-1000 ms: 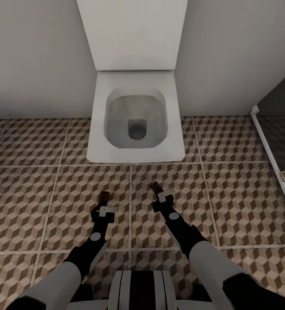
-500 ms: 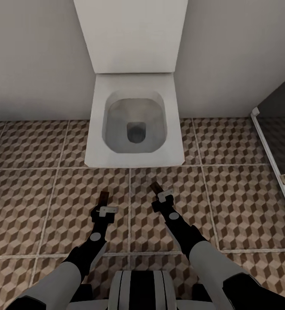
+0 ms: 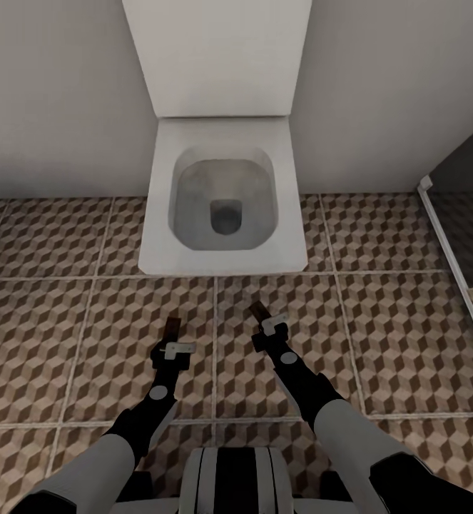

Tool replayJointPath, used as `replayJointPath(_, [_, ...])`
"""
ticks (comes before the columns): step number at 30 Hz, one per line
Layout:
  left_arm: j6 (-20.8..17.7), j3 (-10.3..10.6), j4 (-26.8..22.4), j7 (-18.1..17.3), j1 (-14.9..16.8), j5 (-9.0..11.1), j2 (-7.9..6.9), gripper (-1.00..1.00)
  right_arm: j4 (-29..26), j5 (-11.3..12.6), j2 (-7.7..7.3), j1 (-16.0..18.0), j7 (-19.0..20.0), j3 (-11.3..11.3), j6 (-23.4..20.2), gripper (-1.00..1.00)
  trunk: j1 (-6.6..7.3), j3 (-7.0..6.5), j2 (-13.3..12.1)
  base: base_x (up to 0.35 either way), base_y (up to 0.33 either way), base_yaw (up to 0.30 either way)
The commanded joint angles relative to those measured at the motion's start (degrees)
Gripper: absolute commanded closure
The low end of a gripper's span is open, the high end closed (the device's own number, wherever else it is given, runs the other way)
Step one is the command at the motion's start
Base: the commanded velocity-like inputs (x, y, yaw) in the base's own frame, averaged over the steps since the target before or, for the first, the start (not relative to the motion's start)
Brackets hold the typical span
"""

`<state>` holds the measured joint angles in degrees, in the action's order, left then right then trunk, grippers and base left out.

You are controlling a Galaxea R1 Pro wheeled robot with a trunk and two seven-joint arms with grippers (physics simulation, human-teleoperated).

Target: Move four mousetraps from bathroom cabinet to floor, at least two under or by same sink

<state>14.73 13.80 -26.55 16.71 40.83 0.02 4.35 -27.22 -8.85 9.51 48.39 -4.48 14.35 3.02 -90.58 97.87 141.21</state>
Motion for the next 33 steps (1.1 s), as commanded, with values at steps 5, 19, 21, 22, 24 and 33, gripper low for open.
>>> replayJointPath(5, [0.0, 0.4, 0.0, 0.8, 0.0, -0.2, -0.04, 1.00, 0.1, -0.4, -0.01, 0.0, -0.4, 0.2, 0.1, 1.00, -1.09, 0.93, 2.0, 0.000, 0.000, 0.000])
replayJointPath(19, [0.0, 0.4, 0.0, 0.8, 0.0, -0.2, -0.04, 1.00, 0.1, -0.4, -0.01, 0.0, -0.4, 0.2, 0.1, 1.00, -1.27, 3.00, 2.1, 0.000, 0.000, 0.000])
replayJointPath(21, [0.0, 0.4, 0.0, 0.8, 0.0, -0.2, -0.04, 1.00, 0.1, -0.4, -0.01, 0.0, -0.4, 0.2, 0.1, 1.00, -1.27, 3.09, 2.1, 0.000, 0.000, 0.000])
replayJointPath(22, [0.0, 0.4, 0.0, 0.8, 0.0, -0.2, -0.04, 1.00, 0.1, -0.4, 0.00, 0.0, -0.4, 0.2, 0.1, 1.00, -1.27, 3.13, 2.1, 0.000, 0.000, 0.000])
replayJointPath(24, [0.0, 0.4, 0.0, 0.8, 0.0, -0.2, -0.04, 1.00, 0.1, -0.4, 0.03, 0.0, -0.4, 0.2, 0.1, 1.00, -1.27, 3.22, 2.1, 0.000, 0.000, 0.000])
replayJointPath(33, [0.8, 0.4, 0.0, 0.7, 0.0, -0.3, -0.04, 1.00, 0.3, -0.5, -0.01, 0.0, -0.4, 0.2, 0.7, 1.00, -1.27, 3.31, 2.1, 0.000, 0.000, 0.000])
